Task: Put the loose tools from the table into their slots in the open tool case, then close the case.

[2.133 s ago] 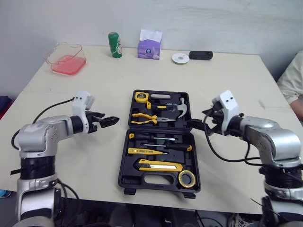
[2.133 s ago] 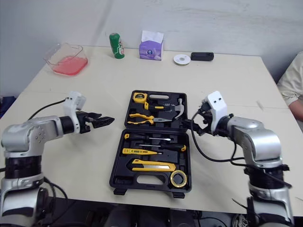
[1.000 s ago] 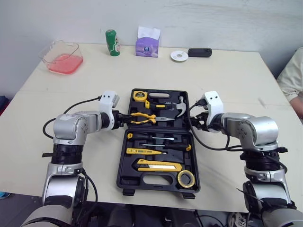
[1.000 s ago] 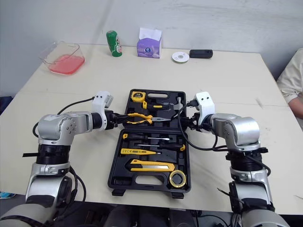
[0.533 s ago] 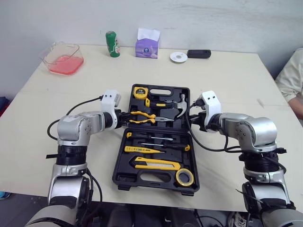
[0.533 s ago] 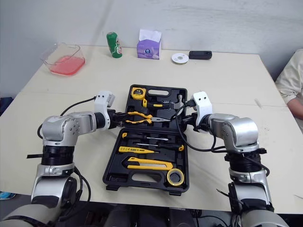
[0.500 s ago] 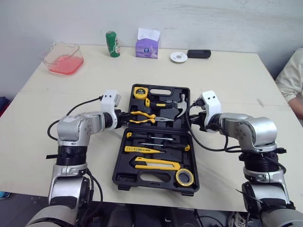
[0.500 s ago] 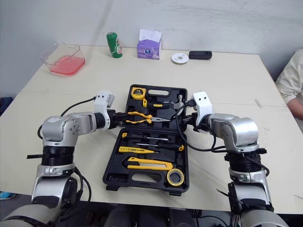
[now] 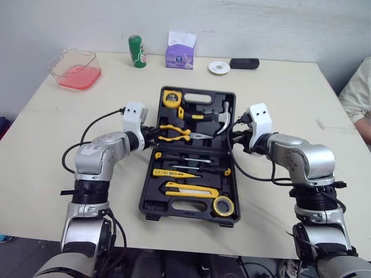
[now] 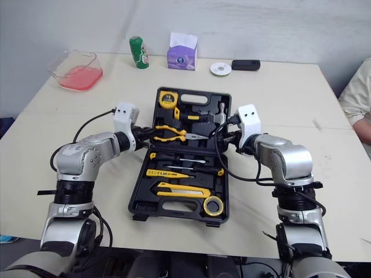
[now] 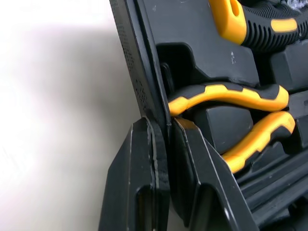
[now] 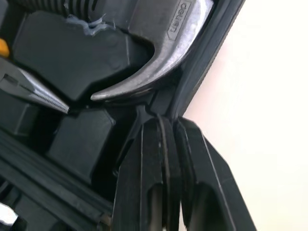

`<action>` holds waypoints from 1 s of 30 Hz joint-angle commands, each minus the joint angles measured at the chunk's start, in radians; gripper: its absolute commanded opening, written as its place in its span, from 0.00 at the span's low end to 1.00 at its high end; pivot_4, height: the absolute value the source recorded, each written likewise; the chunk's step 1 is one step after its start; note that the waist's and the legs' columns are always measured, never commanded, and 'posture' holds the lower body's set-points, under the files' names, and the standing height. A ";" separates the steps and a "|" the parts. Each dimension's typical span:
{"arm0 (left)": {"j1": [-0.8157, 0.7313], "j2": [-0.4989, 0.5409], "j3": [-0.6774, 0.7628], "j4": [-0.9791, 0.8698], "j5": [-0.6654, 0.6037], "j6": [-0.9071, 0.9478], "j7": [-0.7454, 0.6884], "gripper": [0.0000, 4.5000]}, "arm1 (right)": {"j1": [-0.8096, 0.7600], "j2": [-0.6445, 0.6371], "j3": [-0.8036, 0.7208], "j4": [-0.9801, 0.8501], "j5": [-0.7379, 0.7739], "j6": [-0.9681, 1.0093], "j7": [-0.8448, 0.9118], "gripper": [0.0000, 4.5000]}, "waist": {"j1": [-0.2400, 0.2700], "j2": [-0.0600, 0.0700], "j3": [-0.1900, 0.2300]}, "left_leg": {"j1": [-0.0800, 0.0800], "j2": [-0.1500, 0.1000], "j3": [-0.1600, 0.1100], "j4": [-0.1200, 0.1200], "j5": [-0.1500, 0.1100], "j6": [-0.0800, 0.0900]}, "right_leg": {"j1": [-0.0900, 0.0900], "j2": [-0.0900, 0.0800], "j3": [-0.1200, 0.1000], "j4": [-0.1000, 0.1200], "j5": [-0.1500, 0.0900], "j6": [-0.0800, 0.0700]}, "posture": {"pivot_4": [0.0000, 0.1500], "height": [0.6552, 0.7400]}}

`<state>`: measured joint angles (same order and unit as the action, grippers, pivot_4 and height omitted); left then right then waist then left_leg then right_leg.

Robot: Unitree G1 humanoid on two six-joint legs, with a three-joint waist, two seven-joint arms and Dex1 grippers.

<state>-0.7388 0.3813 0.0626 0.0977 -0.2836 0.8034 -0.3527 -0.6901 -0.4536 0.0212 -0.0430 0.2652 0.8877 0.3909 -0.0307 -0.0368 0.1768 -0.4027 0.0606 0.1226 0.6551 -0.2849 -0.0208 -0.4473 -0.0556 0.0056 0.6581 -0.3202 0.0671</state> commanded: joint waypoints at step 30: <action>0.848 0.530 0.559 -0.372 -0.314 -0.045 -0.497 0.98 | 0.954 -0.583 -0.412 -0.427 0.309 -0.534 0.649 0.82 | 0.006 0.001 0.006 | 0.035 0.008 -0.006 -0.008 -0.009 0.003 | 0.038 0.005 -0.004 -0.015 -0.009 -0.018 | 1.00 0.82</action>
<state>0.1369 0.9092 0.6255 -0.2627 -0.6036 0.7883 -0.8620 0.2627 -1.0436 -0.3736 -0.4246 0.5456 0.3447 1.0289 -0.0244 -0.0359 0.1833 -0.3683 0.0673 0.1168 0.6471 -0.2942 -0.0182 -0.4095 -0.0525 0.0020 0.6435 -0.3330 0.0423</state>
